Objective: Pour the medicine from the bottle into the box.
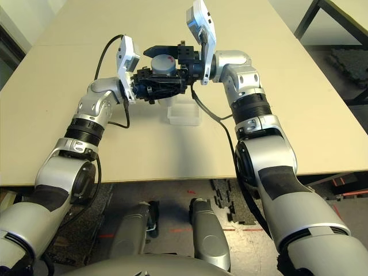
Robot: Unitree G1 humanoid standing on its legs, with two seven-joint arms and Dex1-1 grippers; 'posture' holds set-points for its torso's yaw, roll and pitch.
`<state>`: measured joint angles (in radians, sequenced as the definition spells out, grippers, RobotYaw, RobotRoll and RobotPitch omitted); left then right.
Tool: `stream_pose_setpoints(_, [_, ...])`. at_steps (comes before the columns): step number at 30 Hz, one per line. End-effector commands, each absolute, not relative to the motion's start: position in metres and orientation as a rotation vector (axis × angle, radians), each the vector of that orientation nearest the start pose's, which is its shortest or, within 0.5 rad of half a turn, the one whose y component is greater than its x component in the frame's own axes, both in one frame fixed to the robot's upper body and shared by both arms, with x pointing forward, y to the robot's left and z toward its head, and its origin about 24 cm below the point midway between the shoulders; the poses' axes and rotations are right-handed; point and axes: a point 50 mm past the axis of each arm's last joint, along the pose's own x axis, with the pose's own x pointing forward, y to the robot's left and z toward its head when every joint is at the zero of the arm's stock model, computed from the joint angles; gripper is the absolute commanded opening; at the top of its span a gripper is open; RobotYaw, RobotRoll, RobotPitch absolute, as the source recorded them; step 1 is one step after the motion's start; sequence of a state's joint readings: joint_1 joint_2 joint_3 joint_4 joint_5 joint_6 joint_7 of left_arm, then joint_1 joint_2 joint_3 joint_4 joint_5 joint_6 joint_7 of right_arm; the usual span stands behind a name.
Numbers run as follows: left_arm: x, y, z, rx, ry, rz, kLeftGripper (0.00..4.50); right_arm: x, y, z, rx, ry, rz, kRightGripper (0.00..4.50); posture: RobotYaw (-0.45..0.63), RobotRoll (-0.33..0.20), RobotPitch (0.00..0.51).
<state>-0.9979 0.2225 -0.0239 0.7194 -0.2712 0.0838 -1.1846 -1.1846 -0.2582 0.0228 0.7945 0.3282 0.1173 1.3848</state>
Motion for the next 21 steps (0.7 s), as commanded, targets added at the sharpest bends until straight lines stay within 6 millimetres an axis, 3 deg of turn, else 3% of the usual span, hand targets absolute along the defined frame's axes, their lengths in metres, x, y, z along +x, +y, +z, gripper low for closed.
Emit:
stream_pose_setpoints(1, [0.369,0.095,0.185,0.113,-0.13,-1.307,2.57,0.374,-0.088,0.251,-0.161,-0.241,1.49,4.5,-0.09,0.0,0.144])
stream_pose_setpoints(21, [0.367,0.097,0.189,0.098,-0.143,-1.306,2.57,0.384,-0.097,0.245,-0.182,-0.204,1.376,4.5,-0.09,0.0,0.147])
